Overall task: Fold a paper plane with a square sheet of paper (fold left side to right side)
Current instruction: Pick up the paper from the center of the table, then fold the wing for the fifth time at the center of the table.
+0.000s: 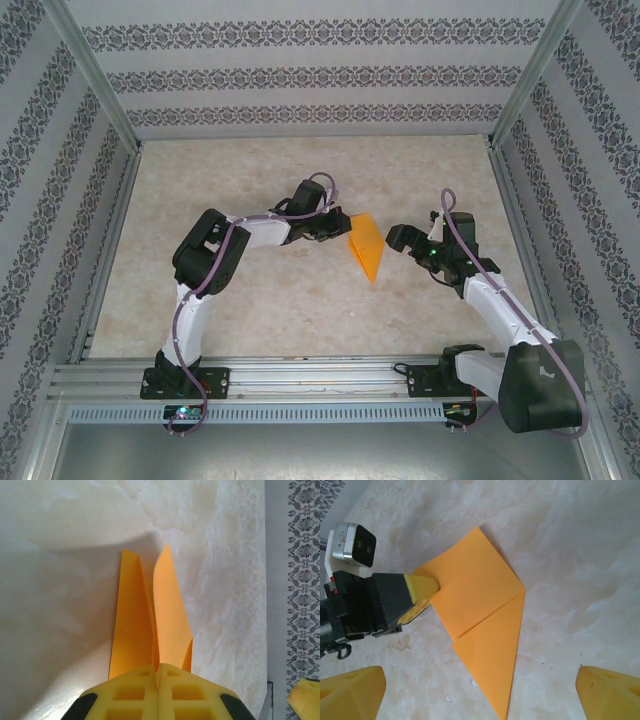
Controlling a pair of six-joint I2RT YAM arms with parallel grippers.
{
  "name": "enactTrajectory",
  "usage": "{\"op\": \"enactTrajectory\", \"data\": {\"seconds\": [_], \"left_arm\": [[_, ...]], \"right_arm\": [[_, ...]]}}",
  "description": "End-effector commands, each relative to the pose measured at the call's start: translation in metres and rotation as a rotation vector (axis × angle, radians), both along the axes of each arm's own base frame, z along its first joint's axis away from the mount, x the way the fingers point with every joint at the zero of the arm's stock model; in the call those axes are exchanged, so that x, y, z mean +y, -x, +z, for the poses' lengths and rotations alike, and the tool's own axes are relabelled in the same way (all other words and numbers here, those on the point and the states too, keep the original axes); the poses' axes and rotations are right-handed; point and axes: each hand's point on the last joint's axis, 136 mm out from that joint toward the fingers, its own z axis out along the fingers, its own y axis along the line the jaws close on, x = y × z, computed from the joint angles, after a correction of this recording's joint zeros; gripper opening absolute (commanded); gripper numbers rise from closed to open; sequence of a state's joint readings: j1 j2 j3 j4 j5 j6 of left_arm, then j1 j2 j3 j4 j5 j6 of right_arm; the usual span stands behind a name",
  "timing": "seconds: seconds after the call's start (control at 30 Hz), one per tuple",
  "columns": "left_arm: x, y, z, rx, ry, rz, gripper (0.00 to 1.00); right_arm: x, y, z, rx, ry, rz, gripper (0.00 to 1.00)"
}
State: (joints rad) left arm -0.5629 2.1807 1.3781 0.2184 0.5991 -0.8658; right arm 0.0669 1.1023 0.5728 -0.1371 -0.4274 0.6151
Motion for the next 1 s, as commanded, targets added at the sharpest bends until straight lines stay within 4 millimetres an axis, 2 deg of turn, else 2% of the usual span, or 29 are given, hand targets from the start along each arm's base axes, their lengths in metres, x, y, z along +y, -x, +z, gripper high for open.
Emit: {"op": "enactTrajectory", "data": {"seconds": [0.0,0.2,0.33,0.43,0.67,0.97], "left_arm": [[0.004,0.000,0.024,-0.070,0.059,-0.018,0.00],[0.041,0.019,0.057,-0.147,0.127,-0.033,0.00],[0.072,0.039,0.070,-0.194,0.165,-0.059,0.00],[0.087,0.056,0.075,-0.202,0.190,-0.106,0.00],[0.095,0.082,0.088,-0.210,0.292,-0.212,0.00],[0.094,0.085,0.077,-0.181,0.281,-0.239,0.00]], "right_arm": [[0.003,0.001,0.010,-0.036,-0.015,0.042,0.95],[0.028,-0.002,0.025,-0.086,-0.106,0.185,0.92],[0.048,-0.003,0.024,-0.083,-0.204,0.303,0.92],[0.068,-0.003,0.021,-0.070,-0.276,0.395,0.93],[0.107,-0.009,0.003,-0.042,-0.320,0.533,0.94],[0.130,-0.016,-0.025,0.004,-0.349,0.612,0.89]]}}
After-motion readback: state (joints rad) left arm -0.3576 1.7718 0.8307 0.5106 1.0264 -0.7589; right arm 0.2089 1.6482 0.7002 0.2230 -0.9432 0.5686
